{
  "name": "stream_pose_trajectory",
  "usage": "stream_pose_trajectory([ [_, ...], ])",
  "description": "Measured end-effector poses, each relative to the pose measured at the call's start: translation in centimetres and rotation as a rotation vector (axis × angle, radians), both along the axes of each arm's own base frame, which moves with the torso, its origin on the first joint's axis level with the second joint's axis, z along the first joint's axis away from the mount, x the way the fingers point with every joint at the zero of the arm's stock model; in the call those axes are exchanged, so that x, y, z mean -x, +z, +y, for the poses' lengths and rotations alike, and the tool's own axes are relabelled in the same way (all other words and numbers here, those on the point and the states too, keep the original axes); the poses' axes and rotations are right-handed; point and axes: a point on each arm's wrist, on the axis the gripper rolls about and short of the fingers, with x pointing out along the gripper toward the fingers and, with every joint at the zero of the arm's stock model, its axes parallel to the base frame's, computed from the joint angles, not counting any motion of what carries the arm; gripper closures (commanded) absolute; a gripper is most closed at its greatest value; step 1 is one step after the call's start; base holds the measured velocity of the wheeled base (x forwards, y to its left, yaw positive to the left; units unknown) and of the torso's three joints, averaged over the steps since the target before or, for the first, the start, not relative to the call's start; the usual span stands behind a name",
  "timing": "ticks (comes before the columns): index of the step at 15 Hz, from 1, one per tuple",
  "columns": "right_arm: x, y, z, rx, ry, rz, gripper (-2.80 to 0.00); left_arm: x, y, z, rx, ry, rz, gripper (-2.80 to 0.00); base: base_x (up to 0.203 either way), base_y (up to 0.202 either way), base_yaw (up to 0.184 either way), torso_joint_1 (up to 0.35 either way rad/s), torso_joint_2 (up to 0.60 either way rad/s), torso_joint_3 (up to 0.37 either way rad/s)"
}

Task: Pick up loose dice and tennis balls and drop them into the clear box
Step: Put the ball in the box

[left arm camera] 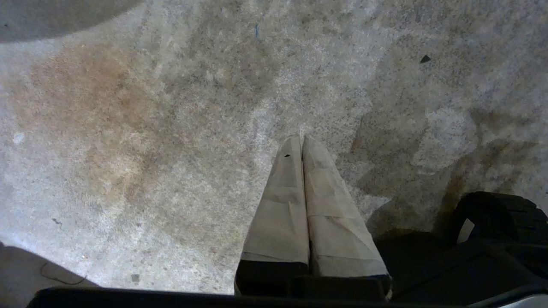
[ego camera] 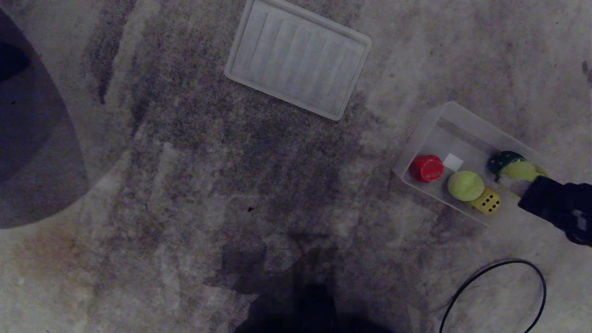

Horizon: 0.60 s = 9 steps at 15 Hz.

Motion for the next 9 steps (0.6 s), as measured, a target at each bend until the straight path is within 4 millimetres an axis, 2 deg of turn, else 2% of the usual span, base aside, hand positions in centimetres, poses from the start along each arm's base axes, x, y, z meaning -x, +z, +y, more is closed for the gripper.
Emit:
stream_pose_trajectory([
  [3,-3.5,-0.5,0.8,-0.039,0.018,-0.074,0.0,0.0,0.0,0.0,0.0,0.0,0.0,0.0,0.0,0.0,0.0,0.0,0.0,0.0],
  [4,-4.1,-0.7,0.9,-0.043,0.02,-0.097,-2.8,0.0,0.0,0.0,0.0,0.0,0.0,0.0,0.0,0.0,0.0,0.0,0.0,0.0],
  [7,-5.0,-1.4,1.1,-0.039,0.022,-0.108,-2.8,0.0,0.0,0.0,0.0,0.0,0.0,0.0,0.0,0.0,0.0,0.0,0.0,0.0],
  [9,-4.7,-1.7,1.0,-0.019,0.023,-0.096,-2.8,0.0,0.0,0.0,0.0,0.0,0.0,0.0,0.0,0.0,0.0,0.0,0.0,0.0],
])
